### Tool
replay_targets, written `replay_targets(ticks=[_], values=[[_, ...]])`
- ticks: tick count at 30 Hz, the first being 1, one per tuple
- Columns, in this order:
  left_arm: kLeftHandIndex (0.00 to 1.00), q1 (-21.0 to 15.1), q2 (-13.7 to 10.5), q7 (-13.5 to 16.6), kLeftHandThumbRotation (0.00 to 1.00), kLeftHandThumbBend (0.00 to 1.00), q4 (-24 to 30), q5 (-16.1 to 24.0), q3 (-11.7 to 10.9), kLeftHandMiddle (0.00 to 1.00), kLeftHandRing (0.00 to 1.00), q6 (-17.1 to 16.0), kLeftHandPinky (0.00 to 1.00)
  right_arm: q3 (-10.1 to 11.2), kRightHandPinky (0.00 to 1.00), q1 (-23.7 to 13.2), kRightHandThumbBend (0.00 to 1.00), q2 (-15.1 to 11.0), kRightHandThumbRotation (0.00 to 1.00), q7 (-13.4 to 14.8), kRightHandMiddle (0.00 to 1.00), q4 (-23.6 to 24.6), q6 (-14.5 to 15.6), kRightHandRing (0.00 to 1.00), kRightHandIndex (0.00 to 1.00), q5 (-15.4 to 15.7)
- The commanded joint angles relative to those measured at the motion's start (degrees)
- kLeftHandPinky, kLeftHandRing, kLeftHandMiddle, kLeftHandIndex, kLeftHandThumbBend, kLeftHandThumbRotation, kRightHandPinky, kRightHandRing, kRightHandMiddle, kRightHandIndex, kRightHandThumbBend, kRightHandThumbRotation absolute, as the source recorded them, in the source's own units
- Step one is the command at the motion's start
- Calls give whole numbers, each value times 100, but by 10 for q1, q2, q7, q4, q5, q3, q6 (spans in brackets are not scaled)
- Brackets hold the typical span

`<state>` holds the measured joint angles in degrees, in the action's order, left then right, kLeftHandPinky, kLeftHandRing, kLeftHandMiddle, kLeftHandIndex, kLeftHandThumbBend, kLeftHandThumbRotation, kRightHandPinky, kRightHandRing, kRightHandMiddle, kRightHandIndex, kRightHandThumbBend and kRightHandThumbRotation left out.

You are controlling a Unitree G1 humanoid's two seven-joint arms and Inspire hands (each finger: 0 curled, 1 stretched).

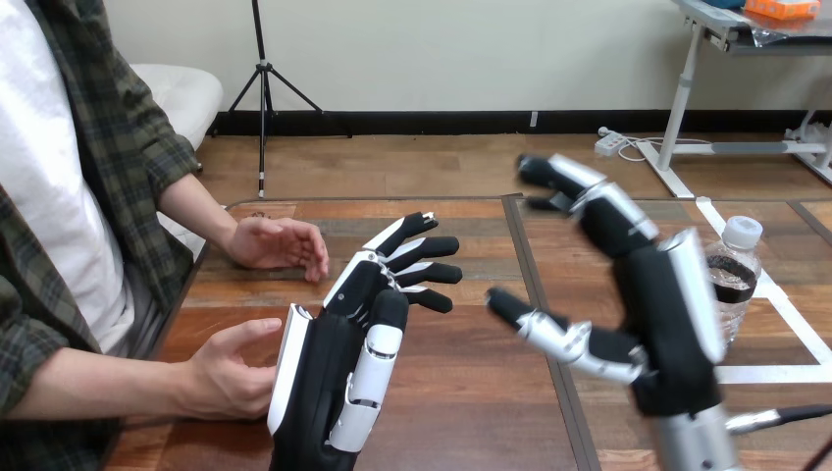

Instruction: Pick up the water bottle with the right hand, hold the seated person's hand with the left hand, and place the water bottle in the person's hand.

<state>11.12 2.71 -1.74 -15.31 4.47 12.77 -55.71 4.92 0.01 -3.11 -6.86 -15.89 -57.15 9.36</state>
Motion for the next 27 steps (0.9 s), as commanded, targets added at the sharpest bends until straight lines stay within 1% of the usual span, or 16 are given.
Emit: replay_targets(ticks=[1,2,4,5,6,7,8,10,13,16,17,19,20,23,27], values=[[81,-32,16,1,96,38,1,-5,1,75,68,-13,57,38,74,-58,70,-3,26,54,84,32,-19,81,79,36],[81,-33,17,2,96,38,0,-6,1,75,68,-14,57,44,73,-61,71,-4,26,65,84,35,-20,81,79,46],[81,-33,17,2,96,37,-1,-6,0,75,67,-15,56,50,73,-64,71,-7,26,81,85,37,-20,82,80,60],[81,-34,18,3,96,37,-2,-5,0,75,67,-17,56,59,73,-67,71,-8,26,95,85,42,-16,82,80,78],[81,-35,18,3,96,37,-3,-5,-1,75,67,-18,56,65,75,-68,71,-10,27,106,85,45,-13,83,80,91],[81,-35,18,3,96,37,-5,-5,-1,75,67,-19,56,77,77,-71,71,-13,27,124,86,48,-12,84,80,114],[81,-36,18,3,96,37,-6,-5,-1,75,67,-20,56,85,79,-73,71,-15,28,139,86,49,-11,85,81,130],[81,-36,17,3,96,36,-6,-6,-1,75,67,-21,56,96,82,-79,71,-20,28,165,87,48,-10,87,81,155],[81,-35,17,1,96,36,-5,-10,0,75,67,-18,56,105,87,-86,71,-28,29,198,89,43,-5,90,83,179],[81,-34,16,0,96,37,-5,-13,1,75,67,-16,56,106,91,-90,70,-36,31,223,90,39,-1,92,84,194],[81,-34,16,0,96,37,-6,-13,0,75,67,-17,56,109,93,-92,69,-39,31,233,91,39,4,93,85,200],[81,-35,16,0,96,37,-7,-13,0,75,67,-18,56,110,95,-94,69,-44,32,248,92,37,10,94,85,209],[81,-35,16,0,96,37,-7,-12,0,75,67,-18,56,113,96,-96,68,-46,31,258,93,36,17,95,86,213],[81,-35,15,0,96,37,-8,-11,-1,75,68,-19,56,115,97,-101,71,-52,35,279,93,31,34,95,85,214],[81,-35,15,0,96,38,-8,-11,-1,75,67,-19,56,114,98,-104,72,-62,37,299,93,24,50,96,85,216]])
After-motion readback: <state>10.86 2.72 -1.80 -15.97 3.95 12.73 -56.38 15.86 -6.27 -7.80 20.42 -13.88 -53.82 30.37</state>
